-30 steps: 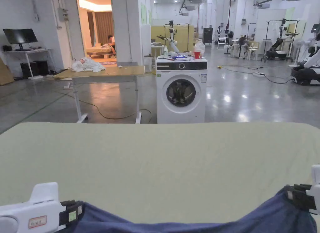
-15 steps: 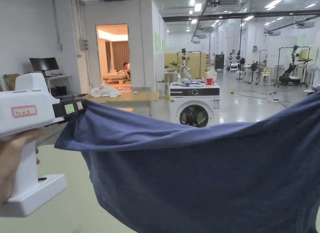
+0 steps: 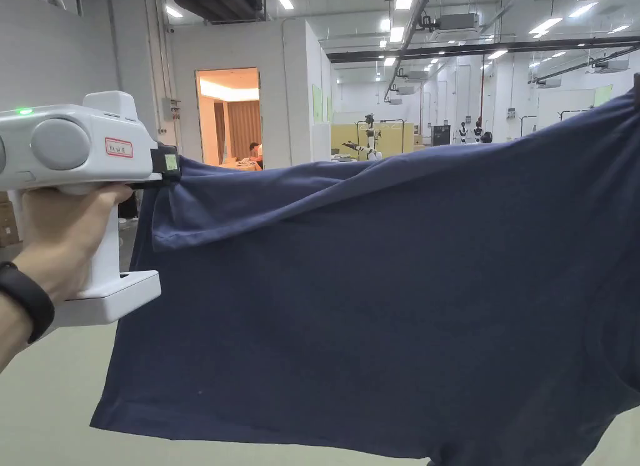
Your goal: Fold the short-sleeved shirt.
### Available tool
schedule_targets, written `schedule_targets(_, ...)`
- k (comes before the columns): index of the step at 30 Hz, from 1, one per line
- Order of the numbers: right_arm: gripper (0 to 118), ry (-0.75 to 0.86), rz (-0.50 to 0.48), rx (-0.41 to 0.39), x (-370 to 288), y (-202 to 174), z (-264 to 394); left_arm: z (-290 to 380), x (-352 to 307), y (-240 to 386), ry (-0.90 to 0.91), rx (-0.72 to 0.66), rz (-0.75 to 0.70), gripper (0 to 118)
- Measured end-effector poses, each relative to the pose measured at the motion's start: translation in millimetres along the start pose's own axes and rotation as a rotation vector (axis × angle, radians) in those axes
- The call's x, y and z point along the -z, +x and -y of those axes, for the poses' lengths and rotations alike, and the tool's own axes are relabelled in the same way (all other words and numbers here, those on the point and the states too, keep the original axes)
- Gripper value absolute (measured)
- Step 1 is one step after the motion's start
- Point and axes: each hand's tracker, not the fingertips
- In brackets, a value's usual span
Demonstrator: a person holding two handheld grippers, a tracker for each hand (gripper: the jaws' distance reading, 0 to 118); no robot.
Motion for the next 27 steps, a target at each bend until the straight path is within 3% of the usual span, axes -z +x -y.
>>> schedule_targets(10, 0, 0.017, 0.038, 0.087, 67, -20, -33, -11, 84, -8, -0.037, -0.092, -0.019, 0)
schedule_targets(17, 0, 0.069, 0.038, 0.074, 103, -34, -48, -14, 134, -8, 0.023, -0.135, -0.036, 0)
schedule_targets(20, 0, 0.085, 0.066, -0.001, 112, -41, -45, -12, 150, -7, 0.002, -0.126, -0.034, 0)
schedule_targets(22, 0, 0.086, 0.063, 0.01, 113, -43, -40, -3, 158, -3, -0.009, -0.086, -0.044, 0)
schedule_targets(24, 0, 0.08, 0.035, 0.085, 118, -42, -31, 11, 166, 0, -0.034, -0.06, -0.039, 0)
schedule_targets(27, 0, 0.04, 0.016, 0.056, 125, -46, -12, 37, 173, -3, -0.075, -0.089, -0.03, 0)
